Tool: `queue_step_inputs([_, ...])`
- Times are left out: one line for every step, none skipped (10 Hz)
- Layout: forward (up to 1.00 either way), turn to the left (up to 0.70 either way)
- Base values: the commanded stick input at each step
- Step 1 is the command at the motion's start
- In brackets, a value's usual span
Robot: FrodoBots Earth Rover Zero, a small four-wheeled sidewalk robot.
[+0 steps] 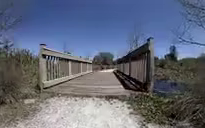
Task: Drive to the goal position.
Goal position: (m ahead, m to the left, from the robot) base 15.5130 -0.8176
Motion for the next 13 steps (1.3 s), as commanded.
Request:
queue_step_inputs([0.50,0.00])
queue_step_inputs([0.50,0.00])
queue_step_inputs([0.50,0.00])
queue_step_inputs([0.50,0.00])
queue_step_inputs([0.50,0.00])
queue_step_inputs([0.50,0.00])
queue_step_inputs([0.50,0.00])
queue_step_inputs([0.50,0.00])
queue_step_inputs([0.50,0.00])
queue_step_inputs([0.50,0.00])
queue_step_inputs([0.50,0.00])
queue_step_inputs([0.50,0.00])
queue_step_inputs([0.50,0.00])
